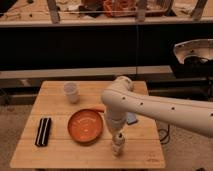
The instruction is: Knock the bottle over
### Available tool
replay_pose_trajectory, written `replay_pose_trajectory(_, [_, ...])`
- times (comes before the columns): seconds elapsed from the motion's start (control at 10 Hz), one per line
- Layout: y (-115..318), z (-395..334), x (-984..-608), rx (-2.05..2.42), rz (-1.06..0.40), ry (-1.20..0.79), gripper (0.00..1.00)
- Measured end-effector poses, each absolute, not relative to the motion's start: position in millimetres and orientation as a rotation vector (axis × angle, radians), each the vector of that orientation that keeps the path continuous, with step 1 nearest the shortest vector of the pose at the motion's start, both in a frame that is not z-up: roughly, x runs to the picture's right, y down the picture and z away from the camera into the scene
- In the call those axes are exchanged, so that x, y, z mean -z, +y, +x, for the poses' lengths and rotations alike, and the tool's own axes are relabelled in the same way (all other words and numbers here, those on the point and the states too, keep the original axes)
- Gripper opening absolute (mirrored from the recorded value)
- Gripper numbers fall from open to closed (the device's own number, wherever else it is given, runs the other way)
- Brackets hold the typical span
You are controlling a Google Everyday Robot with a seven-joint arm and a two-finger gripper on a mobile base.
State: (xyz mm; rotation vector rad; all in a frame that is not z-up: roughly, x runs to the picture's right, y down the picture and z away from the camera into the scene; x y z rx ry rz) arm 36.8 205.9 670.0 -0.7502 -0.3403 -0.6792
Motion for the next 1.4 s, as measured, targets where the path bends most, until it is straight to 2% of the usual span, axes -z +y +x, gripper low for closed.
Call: replay_pose_trajectory(1.4, [216.1,50.4,-665.5,0.675,-0.757,-0.343,0.00])
